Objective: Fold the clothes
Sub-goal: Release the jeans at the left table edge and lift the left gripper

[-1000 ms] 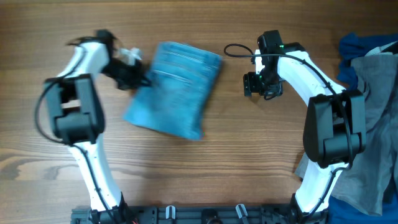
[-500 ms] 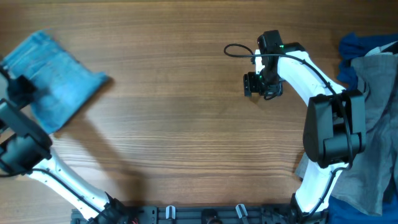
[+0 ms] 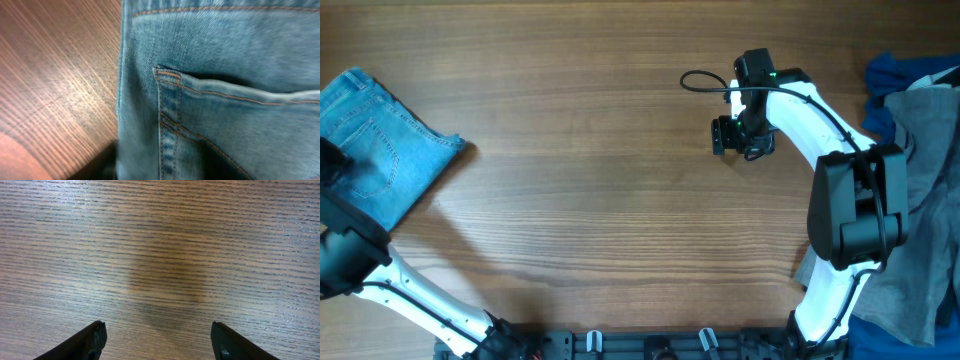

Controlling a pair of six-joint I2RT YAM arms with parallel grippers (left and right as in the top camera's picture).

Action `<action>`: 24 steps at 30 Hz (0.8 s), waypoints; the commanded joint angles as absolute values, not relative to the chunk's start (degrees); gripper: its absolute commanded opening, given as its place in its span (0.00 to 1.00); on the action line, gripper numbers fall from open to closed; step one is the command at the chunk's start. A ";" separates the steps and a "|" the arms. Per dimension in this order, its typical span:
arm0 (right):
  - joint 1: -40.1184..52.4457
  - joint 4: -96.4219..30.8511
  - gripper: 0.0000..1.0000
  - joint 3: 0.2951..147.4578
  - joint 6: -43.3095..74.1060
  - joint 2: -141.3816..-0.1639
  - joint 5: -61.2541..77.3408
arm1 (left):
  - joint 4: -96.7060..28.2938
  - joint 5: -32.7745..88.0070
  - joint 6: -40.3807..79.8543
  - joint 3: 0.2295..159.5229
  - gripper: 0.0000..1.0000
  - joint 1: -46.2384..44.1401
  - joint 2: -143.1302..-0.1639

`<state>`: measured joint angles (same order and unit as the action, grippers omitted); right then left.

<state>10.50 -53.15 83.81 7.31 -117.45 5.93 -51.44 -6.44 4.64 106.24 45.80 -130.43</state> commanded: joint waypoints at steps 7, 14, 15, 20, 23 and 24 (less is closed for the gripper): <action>10.41 -52.27 0.72 83.77 7.90 -116.29 5.28 | -50.76 -2.72 8.23 107.70 1.00 44.53 -119.61; 10.41 -51.77 0.73 83.77 7.90 -116.27 5.30 | -50.74 9.63 8.21 107.70 1.00 35.46 -117.27; 10.41 -51.96 0.73 83.77 7.90 -116.29 5.30 | -50.72 11.25 8.23 107.70 1.00 33.01 -117.40; 10.41 -53.45 0.73 83.77 7.90 -116.27 5.30 | -49.19 12.40 8.21 107.70 1.00 22.17 -117.82; 10.41 -54.13 0.73 83.77 7.46 -116.27 5.30 | -47.88 12.40 8.21 107.70 1.00 16.43 -118.89; 10.41 -54.39 0.73 83.77 7.49 -116.27 5.30 | -47.72 12.38 8.21 107.70 1.00 14.81 -119.46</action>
<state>10.50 -53.76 83.81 7.31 -117.45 5.93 -48.36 10.31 7.70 107.11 20.01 -118.17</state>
